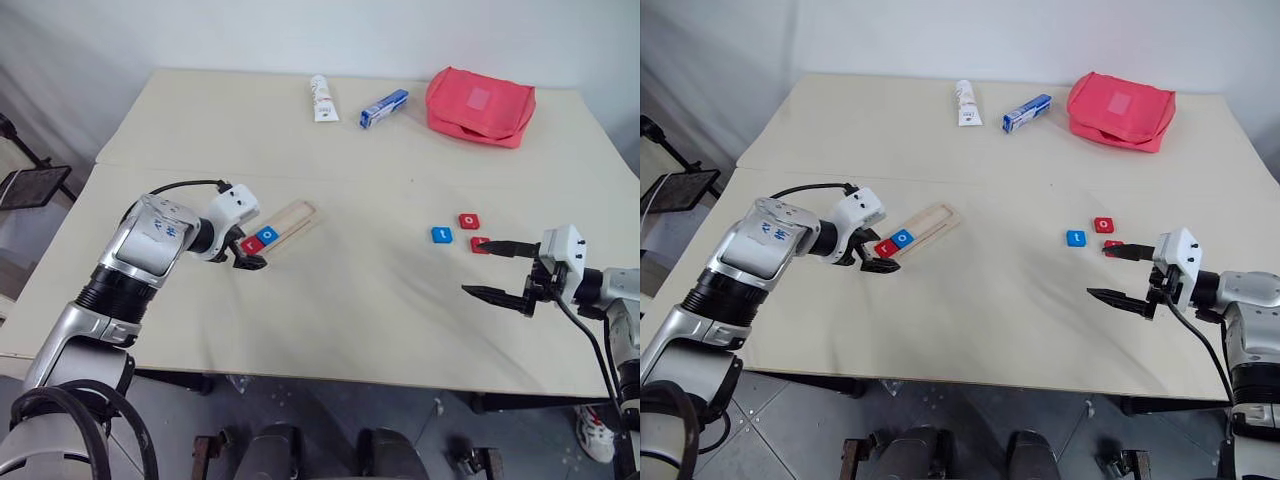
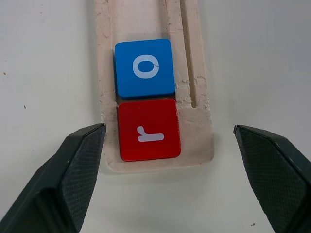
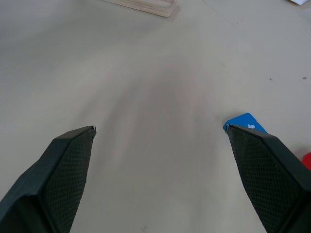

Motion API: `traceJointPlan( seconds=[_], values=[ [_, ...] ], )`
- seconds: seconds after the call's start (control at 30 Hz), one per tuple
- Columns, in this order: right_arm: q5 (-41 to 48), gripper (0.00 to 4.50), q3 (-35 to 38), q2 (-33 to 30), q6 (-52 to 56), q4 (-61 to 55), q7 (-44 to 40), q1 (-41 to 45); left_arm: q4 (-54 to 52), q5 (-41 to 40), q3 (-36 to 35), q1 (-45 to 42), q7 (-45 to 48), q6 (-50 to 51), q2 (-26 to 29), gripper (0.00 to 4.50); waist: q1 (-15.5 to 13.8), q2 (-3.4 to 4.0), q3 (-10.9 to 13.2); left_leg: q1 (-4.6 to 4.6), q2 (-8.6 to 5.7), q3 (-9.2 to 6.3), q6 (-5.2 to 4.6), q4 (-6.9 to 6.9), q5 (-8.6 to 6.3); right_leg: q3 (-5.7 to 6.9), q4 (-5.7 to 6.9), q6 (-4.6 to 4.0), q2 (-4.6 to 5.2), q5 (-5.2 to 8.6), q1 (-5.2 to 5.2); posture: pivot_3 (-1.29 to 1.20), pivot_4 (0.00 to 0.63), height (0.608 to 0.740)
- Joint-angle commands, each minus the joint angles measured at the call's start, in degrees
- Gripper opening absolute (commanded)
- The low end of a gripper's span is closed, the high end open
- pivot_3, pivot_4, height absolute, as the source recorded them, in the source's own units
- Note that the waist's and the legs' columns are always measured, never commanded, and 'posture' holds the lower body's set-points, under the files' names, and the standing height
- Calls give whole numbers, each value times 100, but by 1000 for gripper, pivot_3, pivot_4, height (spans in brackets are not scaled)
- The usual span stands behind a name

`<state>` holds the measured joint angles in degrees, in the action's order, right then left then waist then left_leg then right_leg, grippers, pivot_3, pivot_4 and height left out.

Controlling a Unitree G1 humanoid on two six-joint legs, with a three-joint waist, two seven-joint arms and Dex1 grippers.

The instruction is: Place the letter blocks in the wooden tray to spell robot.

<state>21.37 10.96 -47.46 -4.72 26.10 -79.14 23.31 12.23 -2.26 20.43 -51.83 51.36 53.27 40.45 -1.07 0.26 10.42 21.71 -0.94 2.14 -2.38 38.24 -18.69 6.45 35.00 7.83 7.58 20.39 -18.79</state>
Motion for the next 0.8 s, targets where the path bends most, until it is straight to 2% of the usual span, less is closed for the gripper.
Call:
traceJointPlan(
  seconds=[0.03,0.3,0.8],
  values=[
    [24,4479,48,-23,-47,-99,25,11,195,157,88,-127,-19,-100,-87,4500,-31,0,0,0,0,0,0,1,0,1,0,0,0,0,0,0,150,740],
    [13,4479,57,-30,-58,-101,72,0,416,318,143,-196,22,-219,-180,4500,-29,0,0,0,-4,-1,-2,3,0,2,5,0,2,0,1,0,150,740],
    [-63,4479,19,6,-80,-14,155,116,-79,492,131,-76,140,-252,-84,4500,-26,0,0,0,-4,-1,-2,5,0,2,6,0,2,0,0,0,150,740]
  ],
)
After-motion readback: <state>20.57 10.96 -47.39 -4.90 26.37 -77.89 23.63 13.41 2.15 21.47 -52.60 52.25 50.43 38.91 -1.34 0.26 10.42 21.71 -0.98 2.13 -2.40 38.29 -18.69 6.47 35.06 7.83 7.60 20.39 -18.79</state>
